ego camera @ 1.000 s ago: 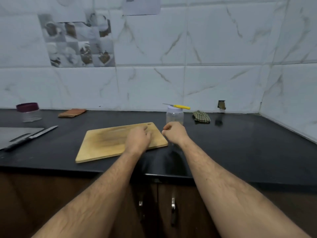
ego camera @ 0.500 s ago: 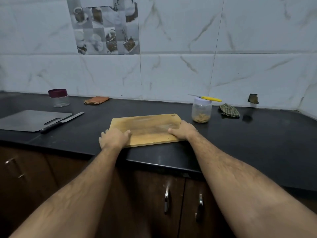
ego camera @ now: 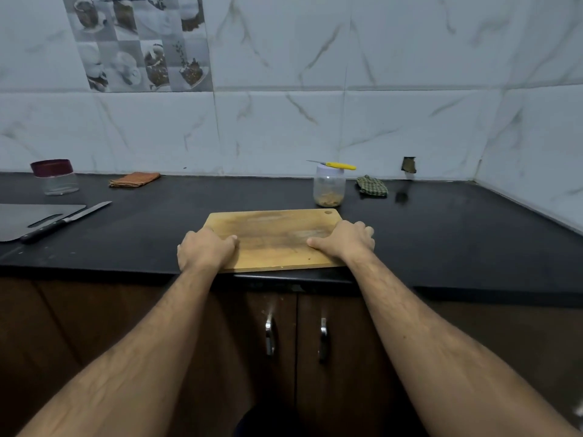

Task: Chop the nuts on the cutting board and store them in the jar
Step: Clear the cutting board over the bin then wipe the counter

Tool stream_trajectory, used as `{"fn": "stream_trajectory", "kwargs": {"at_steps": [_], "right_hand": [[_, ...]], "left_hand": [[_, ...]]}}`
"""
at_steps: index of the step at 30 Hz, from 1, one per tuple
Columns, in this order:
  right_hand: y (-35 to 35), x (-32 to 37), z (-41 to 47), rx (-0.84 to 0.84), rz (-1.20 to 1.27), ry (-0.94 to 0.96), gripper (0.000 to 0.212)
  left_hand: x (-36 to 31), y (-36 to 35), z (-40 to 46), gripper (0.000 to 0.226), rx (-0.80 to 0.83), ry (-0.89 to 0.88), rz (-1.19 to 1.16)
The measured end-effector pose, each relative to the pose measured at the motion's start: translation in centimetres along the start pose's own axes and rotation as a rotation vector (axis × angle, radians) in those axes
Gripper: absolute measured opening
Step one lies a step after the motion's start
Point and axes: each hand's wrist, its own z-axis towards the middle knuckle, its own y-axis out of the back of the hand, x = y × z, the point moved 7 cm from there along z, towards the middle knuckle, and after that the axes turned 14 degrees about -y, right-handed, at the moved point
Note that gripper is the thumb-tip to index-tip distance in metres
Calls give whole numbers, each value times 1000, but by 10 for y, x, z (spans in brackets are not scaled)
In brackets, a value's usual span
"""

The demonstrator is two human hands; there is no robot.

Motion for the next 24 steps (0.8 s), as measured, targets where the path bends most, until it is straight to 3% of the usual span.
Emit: {"fn": "stream_trajectory", "kwargs": {"at_steps": [13, 24], "right_hand": [[49, -117, 13, -58, -129, -81, 77], [50, -120, 35, -73, -158, -19, 64]], "left_hand": [[-123, -40, -48, 57, 35, -209, -34], [-142, -57, -32, 50, -9, -244, -40]]}}
